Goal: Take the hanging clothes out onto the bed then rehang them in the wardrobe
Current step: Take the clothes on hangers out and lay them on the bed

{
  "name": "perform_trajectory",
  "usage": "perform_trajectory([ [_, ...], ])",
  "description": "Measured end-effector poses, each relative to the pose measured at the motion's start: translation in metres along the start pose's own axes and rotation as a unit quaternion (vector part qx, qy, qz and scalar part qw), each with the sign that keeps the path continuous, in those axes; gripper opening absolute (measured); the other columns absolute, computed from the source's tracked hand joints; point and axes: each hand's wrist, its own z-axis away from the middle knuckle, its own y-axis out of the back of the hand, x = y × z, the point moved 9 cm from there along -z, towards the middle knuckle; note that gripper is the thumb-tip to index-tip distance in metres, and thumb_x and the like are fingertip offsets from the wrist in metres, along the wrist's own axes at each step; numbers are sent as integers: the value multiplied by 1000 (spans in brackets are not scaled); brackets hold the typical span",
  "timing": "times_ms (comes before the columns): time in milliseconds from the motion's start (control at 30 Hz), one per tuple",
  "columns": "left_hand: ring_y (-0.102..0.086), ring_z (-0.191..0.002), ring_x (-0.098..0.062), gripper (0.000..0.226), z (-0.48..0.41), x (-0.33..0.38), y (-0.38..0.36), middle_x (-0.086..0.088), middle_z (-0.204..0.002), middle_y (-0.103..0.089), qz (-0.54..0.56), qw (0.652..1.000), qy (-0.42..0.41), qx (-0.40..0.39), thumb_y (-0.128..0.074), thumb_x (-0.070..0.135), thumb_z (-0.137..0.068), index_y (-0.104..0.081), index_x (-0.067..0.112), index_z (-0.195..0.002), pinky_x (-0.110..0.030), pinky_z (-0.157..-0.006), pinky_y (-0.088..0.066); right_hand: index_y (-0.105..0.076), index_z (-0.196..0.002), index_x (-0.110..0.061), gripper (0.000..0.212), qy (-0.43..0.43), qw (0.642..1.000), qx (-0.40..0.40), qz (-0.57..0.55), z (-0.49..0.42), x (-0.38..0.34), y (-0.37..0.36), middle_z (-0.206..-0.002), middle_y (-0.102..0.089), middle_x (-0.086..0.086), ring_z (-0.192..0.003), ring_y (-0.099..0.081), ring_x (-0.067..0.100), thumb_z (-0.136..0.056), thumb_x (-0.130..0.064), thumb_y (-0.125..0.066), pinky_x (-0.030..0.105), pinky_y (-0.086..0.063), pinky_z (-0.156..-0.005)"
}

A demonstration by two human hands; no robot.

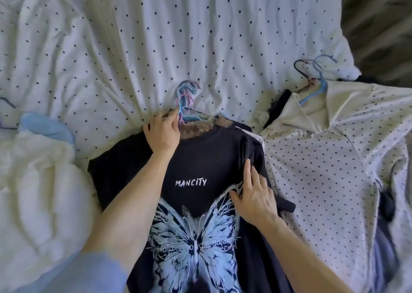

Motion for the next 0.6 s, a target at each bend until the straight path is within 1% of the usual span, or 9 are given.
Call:
perform_trajectory([
  [33, -57, -116, -32, 37, 2, -2, -3, -3, -126, -62, 2, 1000, -4, 3, -55, 32, -99, -59, 40, -135, -51, -101, -38, 13, -156, -17, 96, -3, 1000, 9, 3, 1, 2, -3, -163, -18, 6, -142, -31, 27, -92, -57, -45, 44, -39, -108],
  [100, -54, -122, -30, 40, 0, -7, -9, -2, -131, -60, 16, 1000, 3, -27, -50, 41, -100, -54, 44, -139, -51, -106, -33, 12, -156, -19, 94, -15, 1000, 5, -2, 6, 4, -8, -164, -15, 4, -143, -29, 26, -93, -57, -45, 47, -41, -107],
  [200, -42, -137, -27, 51, 0, -6, -12, 1, -148, -47, 21, 989, 3, -143, -42, 53, -98, -40, 42, -148, -51, -115, -23, 12, -156, -24, 88, -42, 999, -21, -23, 25, 7, -6, -165, -6, 4, -147, -22, 25, -95, -54, -44, 51, -37, -110],
  [233, -39, -139, -26, 55, 5, -5, -6, 3, -151, -43, 8, 986, -6, -169, -42, 54, -97, -37, 40, -150, -51, -116, -23, 10, -157, -25, 85, -50, 998, -25, -29, 36, 9, -2, -165, -5, 5, -147, -21, 26, -96, -53, -42, 52, -35, -112],
  [333, -33, -143, -26, 63, 39, 2, 22, 3, -156, -36, -27, 980, -30, -193, -45, 51, -92, -32, 37, -152, -53, -117, -24, 3, -158, -25, 78, -63, 996, -53, -46, 78, 19, 8, -166, -6, 6, -150, -17, 28, -97, -49, -39, 49, -28, -118],
  [400, -27, -147, -24, 62, 78, 11, 36, 2, -160, -29, -34, 972, -36, -228, -46, 49, -94, -32, 34, -153, -56, -119, -19, -10, -158, -23, 71, -63, 993, -76, -65, 110, 29, 13, -165, -12, 5, -150, -15, 27, -97, -44, -41, 43, -24, -121],
  [500, -21, -150, -24, 61, 156, 30, 51, 0, -164, -22, -56, 950, -56, -303, -43, 48, -97, -29, 35, -155, -55, -121, -16, -35, -152, -24, 55, -50, 991, -76, -99, 161, 43, 29, -160, -30, 1, -148, -23, 21, -99, -38, -41, 33, -21, -121],
  [600, -22, -150, -25, 62, 239, 50, 63, -2, -164, -22, -86, 930, -91, -345, -44, 46, -97, -27, 35, -156, -53, -121, -19, -50, -143, -24, 44, -31, 990, -56, -122, 216, 60, 48, -152, -43, -3, -143, -33, 18, -101, -26, -38, 26, -25, -114],
])
